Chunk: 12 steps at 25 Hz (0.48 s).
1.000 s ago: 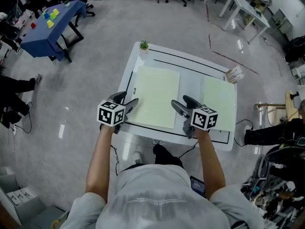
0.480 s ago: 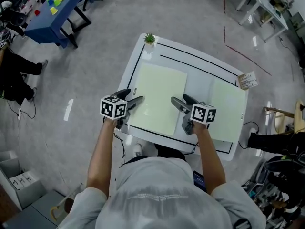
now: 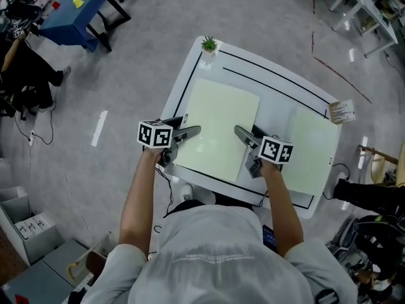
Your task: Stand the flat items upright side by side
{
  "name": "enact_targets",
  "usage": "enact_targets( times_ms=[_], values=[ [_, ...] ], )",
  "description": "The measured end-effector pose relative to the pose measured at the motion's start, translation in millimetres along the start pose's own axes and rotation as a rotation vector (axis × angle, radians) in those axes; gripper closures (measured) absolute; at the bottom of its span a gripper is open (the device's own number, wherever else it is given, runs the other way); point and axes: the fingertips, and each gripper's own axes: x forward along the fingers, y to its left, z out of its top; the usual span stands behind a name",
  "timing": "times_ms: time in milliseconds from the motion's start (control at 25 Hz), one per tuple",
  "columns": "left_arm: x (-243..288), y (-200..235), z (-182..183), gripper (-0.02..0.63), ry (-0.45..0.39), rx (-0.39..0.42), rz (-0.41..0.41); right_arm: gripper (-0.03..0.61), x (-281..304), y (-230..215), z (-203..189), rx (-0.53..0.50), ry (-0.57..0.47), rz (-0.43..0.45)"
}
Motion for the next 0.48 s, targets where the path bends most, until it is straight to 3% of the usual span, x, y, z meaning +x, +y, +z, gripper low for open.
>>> enact_targets(
  times_ms=[160, 320, 480],
  values=[
    [2, 1, -1, 0.224, 0.023, 0.005, 0.006, 0.176, 7, -5, 0, 0.044, -0.019, -0.007],
    [2, -2, -1, 0.224, 0.018, 0.012, -0.003, 0.176, 5, -6, 7, 0.162, -0.094, 0.034],
    [1, -4, -2, 0.224, 0.008, 0.024, -0.003, 0.172, 4, -4, 13, 0.213, -0.148, 0.061]
  ],
)
